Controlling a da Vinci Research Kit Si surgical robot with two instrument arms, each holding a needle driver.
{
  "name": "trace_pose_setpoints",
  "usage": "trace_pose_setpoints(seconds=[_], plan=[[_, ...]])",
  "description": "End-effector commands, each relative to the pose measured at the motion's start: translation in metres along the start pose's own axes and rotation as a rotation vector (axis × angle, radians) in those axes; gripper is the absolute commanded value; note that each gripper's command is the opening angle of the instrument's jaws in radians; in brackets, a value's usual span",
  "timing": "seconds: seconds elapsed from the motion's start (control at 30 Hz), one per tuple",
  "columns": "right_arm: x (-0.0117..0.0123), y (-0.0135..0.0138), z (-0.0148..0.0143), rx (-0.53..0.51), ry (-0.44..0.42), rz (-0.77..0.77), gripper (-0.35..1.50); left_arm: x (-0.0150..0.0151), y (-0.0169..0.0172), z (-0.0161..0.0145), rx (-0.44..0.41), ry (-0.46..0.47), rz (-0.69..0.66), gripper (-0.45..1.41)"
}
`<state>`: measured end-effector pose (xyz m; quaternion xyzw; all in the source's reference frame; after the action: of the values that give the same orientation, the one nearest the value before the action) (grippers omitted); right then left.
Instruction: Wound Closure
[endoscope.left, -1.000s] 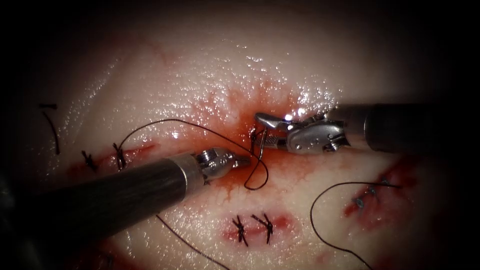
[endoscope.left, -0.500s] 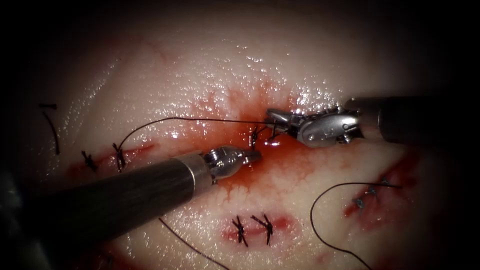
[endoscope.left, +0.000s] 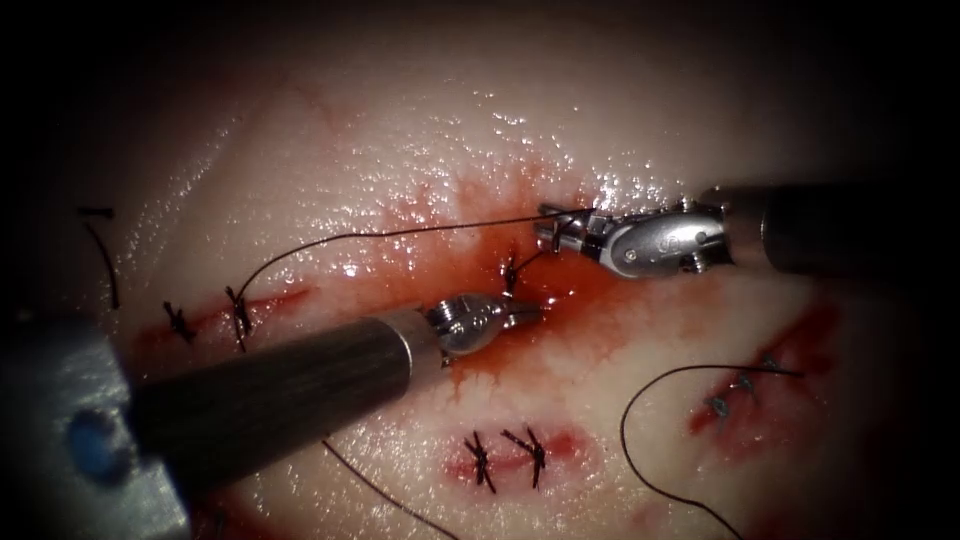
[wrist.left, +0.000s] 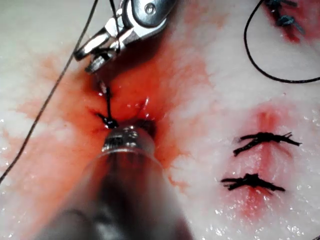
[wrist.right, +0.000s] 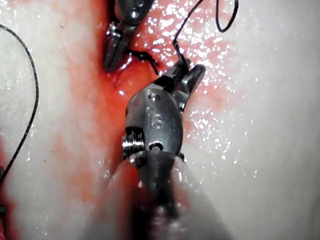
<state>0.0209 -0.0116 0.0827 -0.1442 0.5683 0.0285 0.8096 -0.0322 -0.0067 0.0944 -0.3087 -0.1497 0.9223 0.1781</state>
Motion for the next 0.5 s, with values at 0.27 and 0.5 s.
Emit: trace_pose_setpoints(seconds=[0.27, 0.5], plan=[[-0.0005, -0.0003, 0.0009, 0.024, -0.016, 0.154, -0.35, -0.0007, -0.0005, 0.0014, -0.015, -0.023, 0.000, -0.16], [-0.0009, -0.0002, 0.0012, 0.056, -0.089, 0.433, -0.35, -0.0014, -0.0010, 0.0015, -0.025, -0.028, -0.003, -0.16]])
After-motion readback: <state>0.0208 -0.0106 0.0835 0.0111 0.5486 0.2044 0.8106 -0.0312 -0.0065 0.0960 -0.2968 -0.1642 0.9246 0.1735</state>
